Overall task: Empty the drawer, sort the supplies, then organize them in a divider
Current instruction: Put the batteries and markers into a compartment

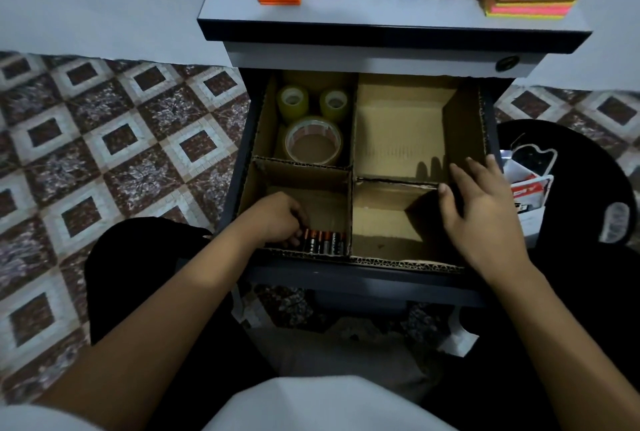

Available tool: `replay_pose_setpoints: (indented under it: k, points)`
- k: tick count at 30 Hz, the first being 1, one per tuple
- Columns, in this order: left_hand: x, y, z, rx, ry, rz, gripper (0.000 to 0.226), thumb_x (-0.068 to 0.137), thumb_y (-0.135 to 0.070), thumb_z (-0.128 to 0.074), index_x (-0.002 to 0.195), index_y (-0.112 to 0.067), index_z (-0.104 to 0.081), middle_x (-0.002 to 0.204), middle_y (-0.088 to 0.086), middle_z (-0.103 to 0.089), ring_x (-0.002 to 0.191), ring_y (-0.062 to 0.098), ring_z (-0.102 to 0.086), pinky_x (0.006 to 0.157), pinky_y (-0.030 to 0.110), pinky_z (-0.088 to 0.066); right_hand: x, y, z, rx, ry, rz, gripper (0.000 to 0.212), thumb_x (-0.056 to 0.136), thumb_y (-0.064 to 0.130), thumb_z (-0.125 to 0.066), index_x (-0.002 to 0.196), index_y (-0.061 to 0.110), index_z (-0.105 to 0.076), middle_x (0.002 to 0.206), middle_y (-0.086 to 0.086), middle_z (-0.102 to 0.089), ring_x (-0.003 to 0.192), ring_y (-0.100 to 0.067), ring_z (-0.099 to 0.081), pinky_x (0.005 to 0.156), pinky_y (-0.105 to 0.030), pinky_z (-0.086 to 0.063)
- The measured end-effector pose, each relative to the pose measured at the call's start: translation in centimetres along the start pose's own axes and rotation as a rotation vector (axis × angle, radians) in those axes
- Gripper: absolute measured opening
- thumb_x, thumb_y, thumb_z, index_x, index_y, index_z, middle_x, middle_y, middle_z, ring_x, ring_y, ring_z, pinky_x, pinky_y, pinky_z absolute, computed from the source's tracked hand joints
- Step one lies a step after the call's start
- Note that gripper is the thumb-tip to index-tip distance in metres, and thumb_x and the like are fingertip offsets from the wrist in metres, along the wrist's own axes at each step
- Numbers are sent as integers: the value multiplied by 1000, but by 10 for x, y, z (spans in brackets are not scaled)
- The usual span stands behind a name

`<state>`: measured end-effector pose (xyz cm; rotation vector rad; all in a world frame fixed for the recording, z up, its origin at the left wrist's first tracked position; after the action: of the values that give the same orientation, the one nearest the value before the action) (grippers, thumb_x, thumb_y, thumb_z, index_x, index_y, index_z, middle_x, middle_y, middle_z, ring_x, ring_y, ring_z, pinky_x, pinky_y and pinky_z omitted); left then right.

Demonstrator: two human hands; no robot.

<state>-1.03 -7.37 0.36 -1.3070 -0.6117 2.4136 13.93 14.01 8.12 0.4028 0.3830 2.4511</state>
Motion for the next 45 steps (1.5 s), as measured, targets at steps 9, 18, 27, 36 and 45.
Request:
replay_pose_setpoints:
  k: [9, 18, 27, 36, 45]
  points:
    - [-30, -46, 37, 99, -227, -278, 19, 93, -29, -55, 108, -22, -62, 93, -6, -57, 90, 12, -57, 70, 23, -40, 8, 4, 13, 121, -15, -1, 42, 92, 25, -52, 123, -3, -58, 127, -24, -52, 124, -39, -45, 108, -42, -35]
    - [-79, -142, 94, 49, -346, -592, 12, 94, -28, -52, 93, -26, -64, 81, -5, -68, 70, 7, -64, 63, 20, -51, 73, 66, 73, 239, -54, 116, 29, 91, 21, -58, 117, 8, -64, 115, -12, -60, 105, -21, -57, 82, -10, -30]
    - [-58, -220, 173, -169, -560, -574, 16, 87, -6, -54, 85, 3, -68, 87, 22, -69, 66, 21, -61, 59, 27, -53, 147, 105, 109, 348, -17, 89, 24, 92, 22, -56, 109, 10, -68, 104, -6, -70, 90, -13, -60, 75, -18, -39]
    - [-17, -276, 187, 204, -672, -396, 7, 84, -11, -57, 82, -6, -53, 103, 15, -61, 90, 29, -58, 61, 28, -39, 200, 102, 110, 354, 94, -34, 18, 87, 12, -55, 87, 4, -71, 76, -11, -62, 71, -21, -56, 67, -28, -50]
    - [4, -279, 184, 218, -577, -323, 14, 81, -17, -66, 86, -9, -55, 86, 8, -59, 81, 22, -59, 59, 25, -39, 232, 107, 105, 258, 176, -38, 28, 85, 9, -59, 100, -13, -65, 74, -17, -55, 67, -22, -49, 65, -33, -46]
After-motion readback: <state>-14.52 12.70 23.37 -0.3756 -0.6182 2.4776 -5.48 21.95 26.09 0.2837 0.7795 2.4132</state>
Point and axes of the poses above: each hand's wrist, its own x-axis towards the middle knuckle, its own z-axis out of the back of the hand, y = z × x, the point moved 9 cm from there along x, towards the middle knuckle
